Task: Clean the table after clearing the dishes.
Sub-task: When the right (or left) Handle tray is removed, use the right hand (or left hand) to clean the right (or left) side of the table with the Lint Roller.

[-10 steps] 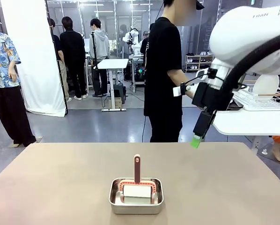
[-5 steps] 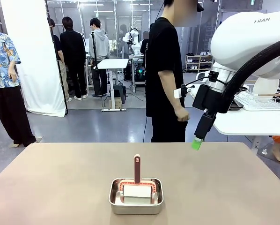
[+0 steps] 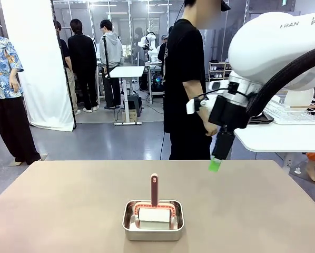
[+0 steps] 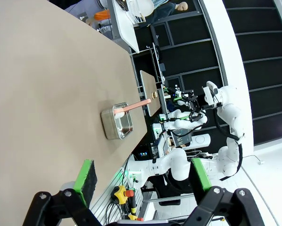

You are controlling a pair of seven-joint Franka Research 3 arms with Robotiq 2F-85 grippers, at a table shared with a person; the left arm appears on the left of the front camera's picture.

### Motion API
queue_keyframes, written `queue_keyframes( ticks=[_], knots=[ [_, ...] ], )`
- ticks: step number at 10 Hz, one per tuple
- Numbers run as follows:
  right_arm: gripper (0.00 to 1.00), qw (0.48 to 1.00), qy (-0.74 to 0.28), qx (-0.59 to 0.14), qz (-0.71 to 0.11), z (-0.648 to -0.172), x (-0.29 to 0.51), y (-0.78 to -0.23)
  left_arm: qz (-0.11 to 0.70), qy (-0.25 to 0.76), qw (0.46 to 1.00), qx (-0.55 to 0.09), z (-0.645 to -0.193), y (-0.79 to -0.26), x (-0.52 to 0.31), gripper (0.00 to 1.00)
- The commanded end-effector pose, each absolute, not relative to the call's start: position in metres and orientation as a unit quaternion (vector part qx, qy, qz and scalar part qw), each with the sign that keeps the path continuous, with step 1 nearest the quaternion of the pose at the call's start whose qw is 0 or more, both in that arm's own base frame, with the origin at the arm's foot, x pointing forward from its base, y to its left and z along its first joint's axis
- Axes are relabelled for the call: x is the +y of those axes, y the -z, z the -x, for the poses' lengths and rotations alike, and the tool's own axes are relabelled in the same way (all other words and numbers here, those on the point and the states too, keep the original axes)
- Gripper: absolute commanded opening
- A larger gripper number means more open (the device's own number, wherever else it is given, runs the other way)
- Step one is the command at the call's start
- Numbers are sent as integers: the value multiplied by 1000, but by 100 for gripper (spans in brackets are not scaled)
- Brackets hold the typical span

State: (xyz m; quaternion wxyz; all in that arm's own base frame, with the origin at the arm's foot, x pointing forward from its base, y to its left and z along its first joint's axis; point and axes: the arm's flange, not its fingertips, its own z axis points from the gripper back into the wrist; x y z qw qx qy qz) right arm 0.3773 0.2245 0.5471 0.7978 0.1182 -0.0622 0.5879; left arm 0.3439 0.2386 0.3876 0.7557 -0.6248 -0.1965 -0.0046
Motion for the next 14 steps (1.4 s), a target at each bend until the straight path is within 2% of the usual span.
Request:
queue_keyframes(
  ticks=[1,4,7,14],
  knots=[
    [100,736,-662,-72,-120,-382,258,-533,625,4,754,-202,-340,-390,238,100],
    [100,690,-717,-61,-74,-391,323,-518,625,4,754,-202,-340,-390,238,100],
    [100,670,-740,-39,-50,-400,368,-499,625,4,754,-202,-340,-390,238,100],
    [100,683,-730,-29,-12,-427,401,-479,625,4,754,-202,-340,-390,238,100]
  ],
)
